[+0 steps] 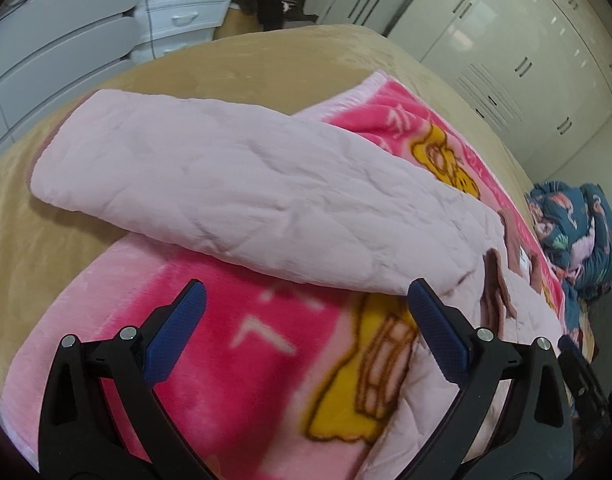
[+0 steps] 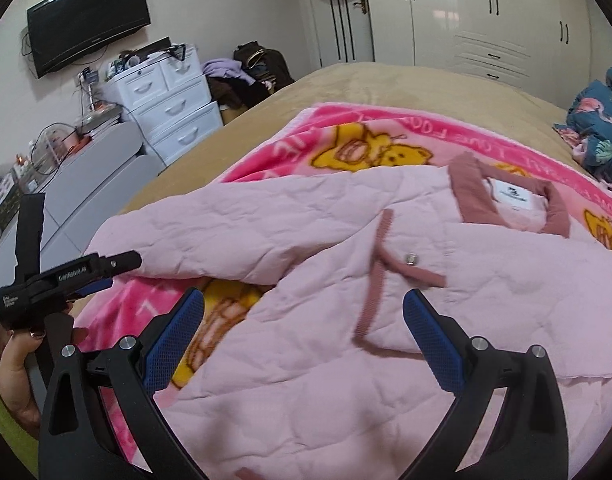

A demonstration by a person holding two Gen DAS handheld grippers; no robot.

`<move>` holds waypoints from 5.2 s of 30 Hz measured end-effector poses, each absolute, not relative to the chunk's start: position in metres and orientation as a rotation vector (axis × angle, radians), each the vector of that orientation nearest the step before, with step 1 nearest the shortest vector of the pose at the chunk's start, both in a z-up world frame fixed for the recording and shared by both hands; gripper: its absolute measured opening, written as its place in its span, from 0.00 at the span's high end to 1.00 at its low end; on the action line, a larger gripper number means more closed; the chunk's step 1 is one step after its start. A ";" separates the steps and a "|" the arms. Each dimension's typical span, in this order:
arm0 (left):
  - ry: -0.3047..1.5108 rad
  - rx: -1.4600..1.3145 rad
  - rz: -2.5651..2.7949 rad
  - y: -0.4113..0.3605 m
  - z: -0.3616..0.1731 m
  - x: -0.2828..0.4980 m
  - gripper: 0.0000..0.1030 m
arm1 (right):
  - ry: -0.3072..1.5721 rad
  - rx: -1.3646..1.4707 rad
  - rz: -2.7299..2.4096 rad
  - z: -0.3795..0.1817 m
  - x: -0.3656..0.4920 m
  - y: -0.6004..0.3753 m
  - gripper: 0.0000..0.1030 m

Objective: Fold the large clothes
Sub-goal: 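Grasp the sleeve cuff nearest the left gripper, then lift the sleeve with the left gripper and lay it across the jacket, then grasp the jacket front edge with the right gripper and fold it over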

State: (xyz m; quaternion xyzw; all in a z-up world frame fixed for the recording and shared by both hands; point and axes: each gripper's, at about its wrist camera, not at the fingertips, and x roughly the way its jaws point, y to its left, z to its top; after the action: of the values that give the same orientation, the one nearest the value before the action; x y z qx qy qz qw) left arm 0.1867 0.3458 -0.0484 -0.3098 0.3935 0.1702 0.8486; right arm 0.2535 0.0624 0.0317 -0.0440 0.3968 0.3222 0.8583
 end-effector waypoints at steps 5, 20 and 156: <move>0.817 -0.697 0.385 0.361 -0.055 0.180 0.09 | 0.839 -0.122 0.706 0.027 0.244 0.078 0.04; 0.779 -0.840 0.491 0.416 -0.087 0.168 0.09 | 0.831 -0.233 0.795 0.012 0.217 0.116 0.04; 0.798 -0.483 -0.085 0.135 0.002 0.282 0.09 | 0.831 0.301 0.403 -0.009 0.270 -0.226 0.83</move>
State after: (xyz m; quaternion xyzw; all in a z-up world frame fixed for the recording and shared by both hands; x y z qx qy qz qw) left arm 0.2822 0.1351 0.0022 -0.2325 0.3845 -0.0409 0.8924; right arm 0.2704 -0.2260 -0.0094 0.1448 0.3995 0.1939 0.8842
